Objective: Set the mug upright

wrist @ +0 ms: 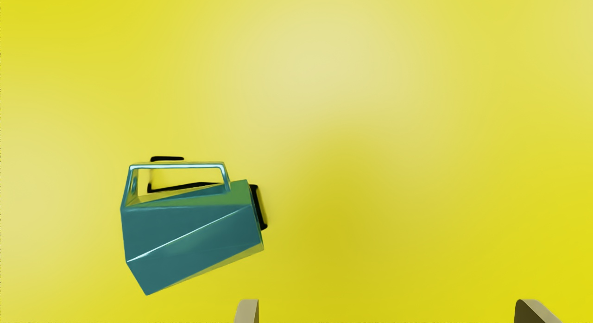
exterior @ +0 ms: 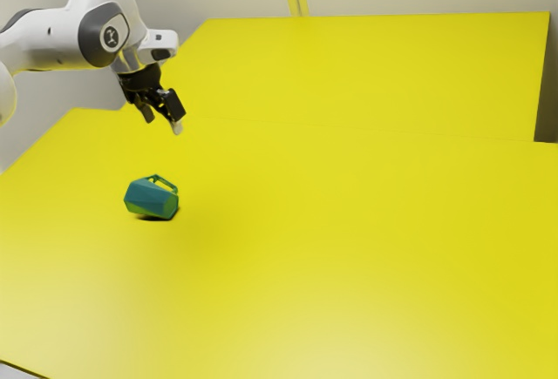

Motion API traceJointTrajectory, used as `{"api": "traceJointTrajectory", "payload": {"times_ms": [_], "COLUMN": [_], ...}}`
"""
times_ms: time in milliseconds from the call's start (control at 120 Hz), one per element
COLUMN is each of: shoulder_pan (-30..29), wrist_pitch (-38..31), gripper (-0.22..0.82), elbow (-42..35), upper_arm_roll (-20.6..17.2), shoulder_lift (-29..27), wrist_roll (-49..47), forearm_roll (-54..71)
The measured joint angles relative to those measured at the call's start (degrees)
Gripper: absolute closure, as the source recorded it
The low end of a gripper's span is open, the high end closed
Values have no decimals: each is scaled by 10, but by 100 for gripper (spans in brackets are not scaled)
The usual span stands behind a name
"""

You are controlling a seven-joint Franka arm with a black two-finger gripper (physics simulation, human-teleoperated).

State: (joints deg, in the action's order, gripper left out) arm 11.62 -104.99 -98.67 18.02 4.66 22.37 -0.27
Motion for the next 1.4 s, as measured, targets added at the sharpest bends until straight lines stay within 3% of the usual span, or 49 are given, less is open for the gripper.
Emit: {"api": "traceJointTrajectory", "payload": {"times_ms": [100,208,325,575,800,1183,1400], "shoulder_pan": [-12,-124,-193,-269,-306,-447,-499], "wrist_pitch": [0,1,0,-3,-4,40,88], "gripper": [0,0,0,0,0,0,0], "elbow": [3,17,28,77,90,162,177], "upper_arm_roll": [13,-45,-63,-81,-92,-203,-247], "shoulder_lift": [2,6,25,146,216,306,327], "wrist_roll": [9,23,48,123,193,294,336], "forearm_roll": [-8,-15,-27,-97,-182,-266,-283]}}
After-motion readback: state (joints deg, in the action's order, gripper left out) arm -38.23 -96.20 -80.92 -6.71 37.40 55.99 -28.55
